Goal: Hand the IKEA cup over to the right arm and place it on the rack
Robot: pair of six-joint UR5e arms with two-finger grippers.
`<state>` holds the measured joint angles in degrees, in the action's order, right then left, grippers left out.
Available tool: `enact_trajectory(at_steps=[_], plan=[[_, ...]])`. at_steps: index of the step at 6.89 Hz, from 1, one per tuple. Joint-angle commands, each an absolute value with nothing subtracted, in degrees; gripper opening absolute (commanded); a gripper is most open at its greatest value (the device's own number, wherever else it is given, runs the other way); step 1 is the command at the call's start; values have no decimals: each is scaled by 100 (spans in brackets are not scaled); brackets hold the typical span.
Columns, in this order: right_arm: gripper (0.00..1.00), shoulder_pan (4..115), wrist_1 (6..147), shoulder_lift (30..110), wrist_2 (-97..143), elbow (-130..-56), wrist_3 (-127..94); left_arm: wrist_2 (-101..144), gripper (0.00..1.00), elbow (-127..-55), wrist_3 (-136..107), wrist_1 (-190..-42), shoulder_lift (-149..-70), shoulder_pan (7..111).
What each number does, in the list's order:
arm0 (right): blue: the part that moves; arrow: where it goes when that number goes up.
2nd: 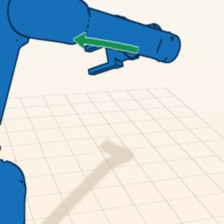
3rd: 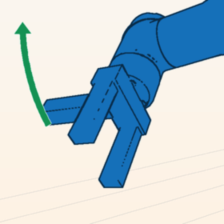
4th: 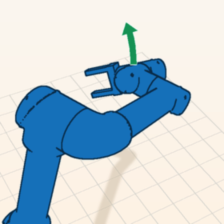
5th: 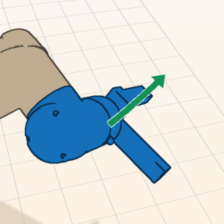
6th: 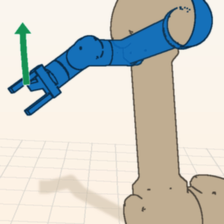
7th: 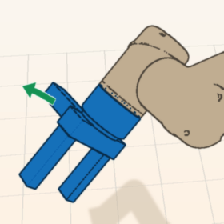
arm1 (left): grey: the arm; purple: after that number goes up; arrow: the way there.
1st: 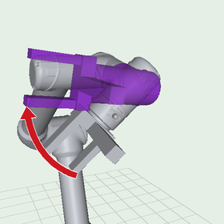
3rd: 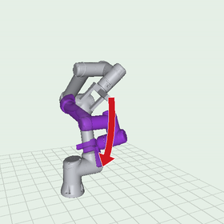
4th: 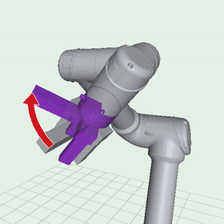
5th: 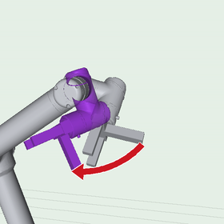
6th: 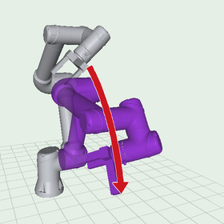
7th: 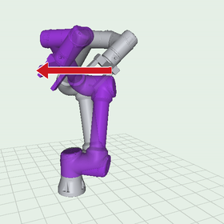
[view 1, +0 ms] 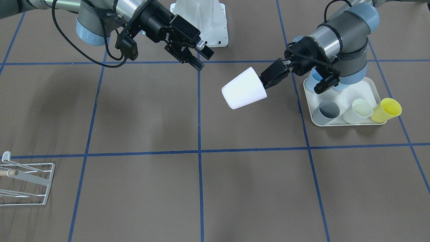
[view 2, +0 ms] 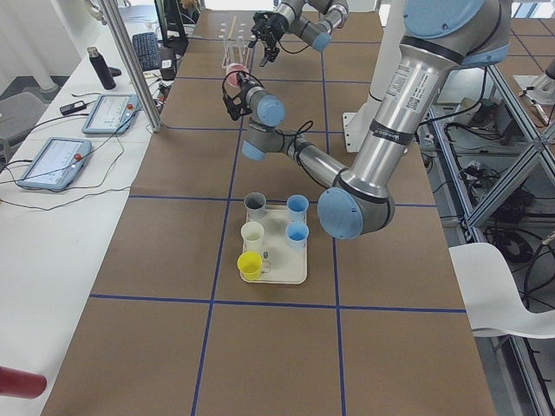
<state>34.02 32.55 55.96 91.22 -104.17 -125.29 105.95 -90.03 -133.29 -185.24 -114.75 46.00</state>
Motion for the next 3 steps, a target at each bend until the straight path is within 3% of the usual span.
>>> enact_trajectory(at_steps=[1,3], plan=[[99,3401,3252,5581,9097,-10424,-12621,10582,0,-9009,-13992,-19072,-11452,4597],[99,3393,3243,5485,9088,-10424,-12665,10591,0,-9078,-14193,-19072,-11487,4570]])
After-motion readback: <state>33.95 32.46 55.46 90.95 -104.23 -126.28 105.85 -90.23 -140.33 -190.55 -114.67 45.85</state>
